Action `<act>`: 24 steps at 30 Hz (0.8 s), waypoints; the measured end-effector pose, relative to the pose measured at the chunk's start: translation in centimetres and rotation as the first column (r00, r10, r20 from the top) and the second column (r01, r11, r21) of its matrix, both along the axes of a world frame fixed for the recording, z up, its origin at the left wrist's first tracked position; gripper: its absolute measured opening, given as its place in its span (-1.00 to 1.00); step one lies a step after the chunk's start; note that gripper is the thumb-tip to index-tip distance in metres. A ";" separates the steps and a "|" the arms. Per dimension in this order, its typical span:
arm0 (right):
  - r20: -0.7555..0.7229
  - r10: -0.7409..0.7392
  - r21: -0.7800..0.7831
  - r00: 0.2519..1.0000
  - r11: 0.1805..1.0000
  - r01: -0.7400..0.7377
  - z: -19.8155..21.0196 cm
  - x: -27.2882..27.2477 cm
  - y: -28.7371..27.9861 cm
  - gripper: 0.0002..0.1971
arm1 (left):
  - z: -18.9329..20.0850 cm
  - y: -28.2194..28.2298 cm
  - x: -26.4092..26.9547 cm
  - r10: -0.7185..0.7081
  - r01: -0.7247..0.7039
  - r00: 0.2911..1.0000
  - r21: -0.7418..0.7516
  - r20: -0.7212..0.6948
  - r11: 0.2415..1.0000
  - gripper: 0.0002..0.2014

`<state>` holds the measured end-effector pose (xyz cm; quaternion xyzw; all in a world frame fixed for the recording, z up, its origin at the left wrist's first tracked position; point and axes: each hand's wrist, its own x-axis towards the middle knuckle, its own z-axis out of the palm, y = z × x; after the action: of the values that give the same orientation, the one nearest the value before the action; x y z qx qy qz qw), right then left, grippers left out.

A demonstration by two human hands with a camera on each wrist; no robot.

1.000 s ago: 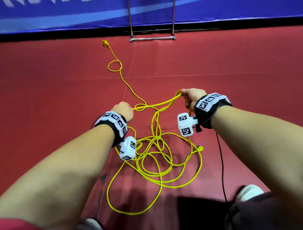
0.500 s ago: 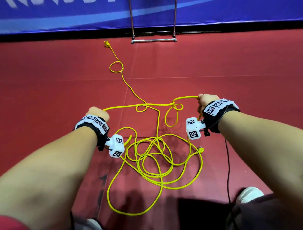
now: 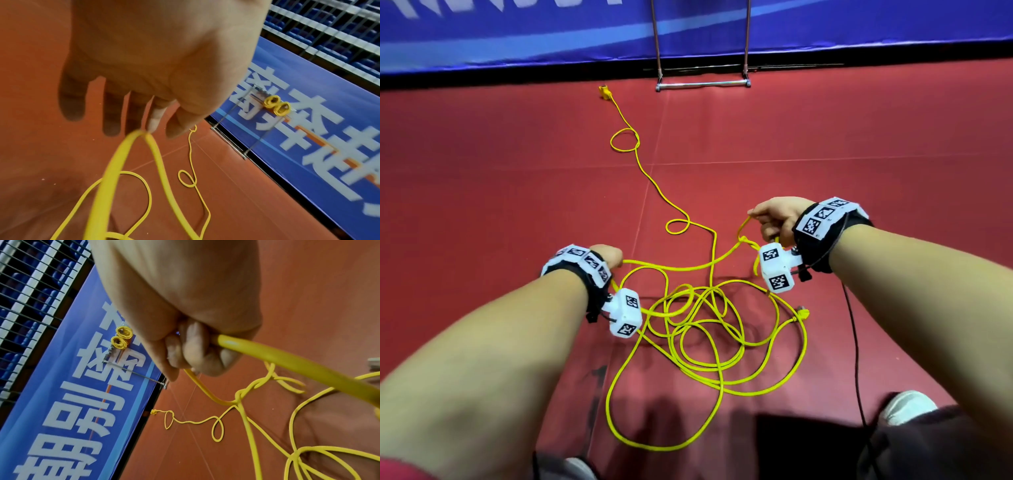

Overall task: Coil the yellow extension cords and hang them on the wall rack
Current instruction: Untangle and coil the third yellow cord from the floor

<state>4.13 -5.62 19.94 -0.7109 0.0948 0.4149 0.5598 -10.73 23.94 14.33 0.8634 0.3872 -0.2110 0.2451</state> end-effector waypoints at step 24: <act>0.049 -0.377 0.371 0.925 0.866 0.334 4.0 -0.6 2.7 -0.74 | 0.1 -9.4 4.2 0.189 0.016 0.778 -0.320 0.600 0.947 -0.65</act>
<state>3.53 -2.94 23.91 -0.5916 0.1138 0.2712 0.7507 -6.54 14.54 14.41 0.8164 0.2863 0.0401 0.4999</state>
